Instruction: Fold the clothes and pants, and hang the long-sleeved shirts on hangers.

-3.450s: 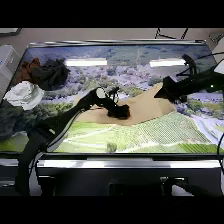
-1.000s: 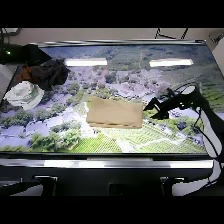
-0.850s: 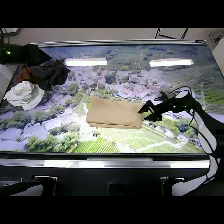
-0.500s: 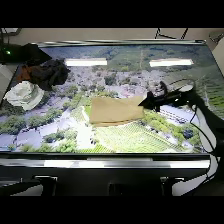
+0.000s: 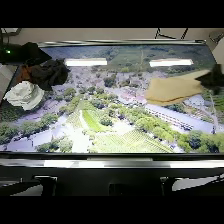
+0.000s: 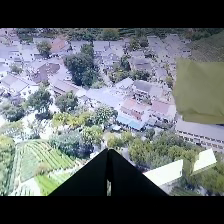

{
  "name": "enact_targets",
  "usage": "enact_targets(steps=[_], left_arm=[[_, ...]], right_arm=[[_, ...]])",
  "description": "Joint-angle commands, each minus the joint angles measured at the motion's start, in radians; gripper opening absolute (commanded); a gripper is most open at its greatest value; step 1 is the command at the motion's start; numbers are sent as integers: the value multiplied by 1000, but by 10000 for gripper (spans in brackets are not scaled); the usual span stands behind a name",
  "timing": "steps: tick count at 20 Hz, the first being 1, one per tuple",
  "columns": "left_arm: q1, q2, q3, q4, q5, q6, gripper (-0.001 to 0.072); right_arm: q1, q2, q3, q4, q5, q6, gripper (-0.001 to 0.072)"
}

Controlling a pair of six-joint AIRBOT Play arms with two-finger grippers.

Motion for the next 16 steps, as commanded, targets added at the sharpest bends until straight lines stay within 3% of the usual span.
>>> enact_targets(steps=[1,5,10,16], left_arm=[[0,-1,0,0,0,-27,20],[0,-1,0,0,0,-58,20],[0,-17,0,0,0,-86,20],[-50,-30,0,1,-1,-81,20]], right_arm=[[-240,1,32,-73,7,56,36],[-443,-6,24,-235,34,56,36],[-519,9,-162,-538,150,132,35],[-519,209,-545,-774,-74,195,36]])
